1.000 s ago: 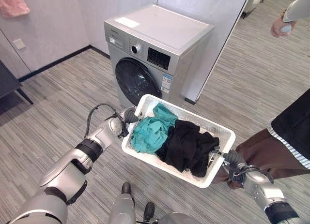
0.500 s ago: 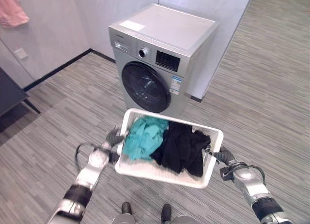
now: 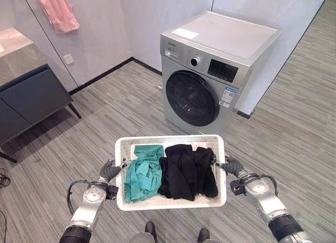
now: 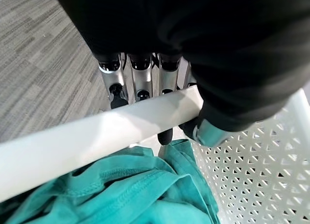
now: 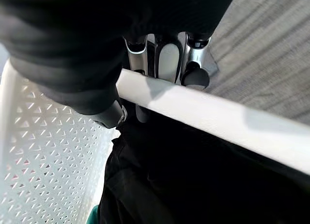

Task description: Grab the laundry basket,head to the washer,open it,put in the laundry and shut it.

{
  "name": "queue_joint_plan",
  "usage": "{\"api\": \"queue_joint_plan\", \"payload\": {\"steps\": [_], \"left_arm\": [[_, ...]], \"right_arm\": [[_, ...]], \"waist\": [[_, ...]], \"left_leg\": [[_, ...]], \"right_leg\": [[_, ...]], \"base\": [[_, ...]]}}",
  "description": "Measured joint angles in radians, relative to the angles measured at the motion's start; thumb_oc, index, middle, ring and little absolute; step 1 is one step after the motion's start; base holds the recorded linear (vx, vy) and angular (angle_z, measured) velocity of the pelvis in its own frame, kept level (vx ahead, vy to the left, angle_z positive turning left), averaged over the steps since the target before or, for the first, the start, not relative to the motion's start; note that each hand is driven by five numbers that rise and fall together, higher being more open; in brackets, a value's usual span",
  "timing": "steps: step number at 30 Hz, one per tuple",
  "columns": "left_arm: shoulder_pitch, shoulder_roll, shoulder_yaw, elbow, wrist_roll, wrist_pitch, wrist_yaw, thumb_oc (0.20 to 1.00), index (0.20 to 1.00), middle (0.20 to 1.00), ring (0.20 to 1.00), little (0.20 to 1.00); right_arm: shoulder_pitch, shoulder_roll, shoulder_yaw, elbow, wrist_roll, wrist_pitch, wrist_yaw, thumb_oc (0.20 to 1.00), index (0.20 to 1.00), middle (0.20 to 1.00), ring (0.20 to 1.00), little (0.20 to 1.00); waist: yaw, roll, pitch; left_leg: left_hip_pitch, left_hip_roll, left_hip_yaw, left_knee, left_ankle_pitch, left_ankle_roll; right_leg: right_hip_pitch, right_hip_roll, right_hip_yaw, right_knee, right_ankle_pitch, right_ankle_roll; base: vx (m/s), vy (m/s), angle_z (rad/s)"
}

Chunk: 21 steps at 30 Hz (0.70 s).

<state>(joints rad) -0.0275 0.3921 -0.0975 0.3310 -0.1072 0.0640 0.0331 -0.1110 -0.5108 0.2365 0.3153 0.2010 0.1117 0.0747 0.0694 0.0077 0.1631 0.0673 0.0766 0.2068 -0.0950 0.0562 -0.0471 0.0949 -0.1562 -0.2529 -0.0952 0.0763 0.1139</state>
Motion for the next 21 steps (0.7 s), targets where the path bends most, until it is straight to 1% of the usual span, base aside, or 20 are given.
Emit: {"api": "queue_joint_plan", "payload": {"steps": [4,7,11,17,18,21], "left_arm": [[-0.001,0.005,0.003,-0.048,0.001,0.001,-0.001,0.2,0.2,0.2,0.2,0.2],[-0.013,0.033,0.004,-0.096,0.007,0.002,-0.008,0.2,0.2,0.2,0.2,0.2],[-0.056,0.053,0.006,-0.109,0.01,0.002,-0.009,0.2,0.2,0.2,0.2,0.2],[-0.143,0.118,0.006,-0.137,0.005,-0.001,-0.008,0.2,0.2,0.2,0.2,0.2],[-0.186,0.148,0.005,-0.137,0.002,-0.001,-0.008,0.2,0.2,0.2,0.2,0.2],[-0.283,0.196,-0.005,-0.129,-0.002,-0.001,-0.008,0.2,0.2,0.2,0.2,0.2]], "right_arm": [[0.012,-0.034,-0.018,-0.049,0.001,0.002,0.021,0.2,0.2,0.2,0.2,0.2],[0.007,-0.075,-0.021,-0.091,0.012,0.002,0.038,0.2,0.2,0.2,0.2,0.2],[-0.031,-0.097,-0.021,-0.099,0.024,0.002,0.043,0.2,0.2,0.2,0.2,0.2],[-0.133,-0.142,-0.016,-0.099,0.084,0.001,0.056,0.2,0.2,0.2,0.2,0.2],[-0.178,-0.162,0.002,-0.094,0.102,0.001,0.057,0.2,0.2,0.2,0.2,0.2],[-0.271,-0.193,0.032,-0.058,0.123,0.001,0.057,0.2,0.2,0.2,0.2,0.2]], "waist": [[-0.002,-0.004,0.0],[-0.001,-0.008,0.002],[0.0,-0.01,0.002],[0.002,-0.029,0.013],[0.005,-0.037,0.019],[0.007,-0.054,0.031]], "left_leg": [[0.0,0.0,0.001,0.002,0.002,-0.002],[0.0,0.001,0.0,0.002,0.002,-0.002],[0.0,0.001,0.0,0.002,0.002,-0.001],[0.002,0.002,0.009,0.002,0.001,-0.001],[0.001,0.002,0.016,0.003,0.002,-0.001],[-0.026,0.002,0.019,0.04,-0.007,0.005]], "right_leg": [[0.0,0.001,0.001,0.006,0.003,0.001],[0.0,0.003,0.001,0.008,0.002,0.001],[0.001,0.003,0.001,0.007,0.002,0.002],[-0.005,0.004,0.014,0.0,0.004,0.003],[-0.01,0.004,0.02,0.0,0.007,0.003],[-0.021,-0.001,0.021,0.006,0.011,0.003]], "base": [[0.0,0.013,0.0],[0.0,0.01,0.0],[0.0,0.027,0.0],[-0.01,0.036,-0.06],[-0.06,0.05,-0.12],[-0.03,0.104,-0.05]]}}
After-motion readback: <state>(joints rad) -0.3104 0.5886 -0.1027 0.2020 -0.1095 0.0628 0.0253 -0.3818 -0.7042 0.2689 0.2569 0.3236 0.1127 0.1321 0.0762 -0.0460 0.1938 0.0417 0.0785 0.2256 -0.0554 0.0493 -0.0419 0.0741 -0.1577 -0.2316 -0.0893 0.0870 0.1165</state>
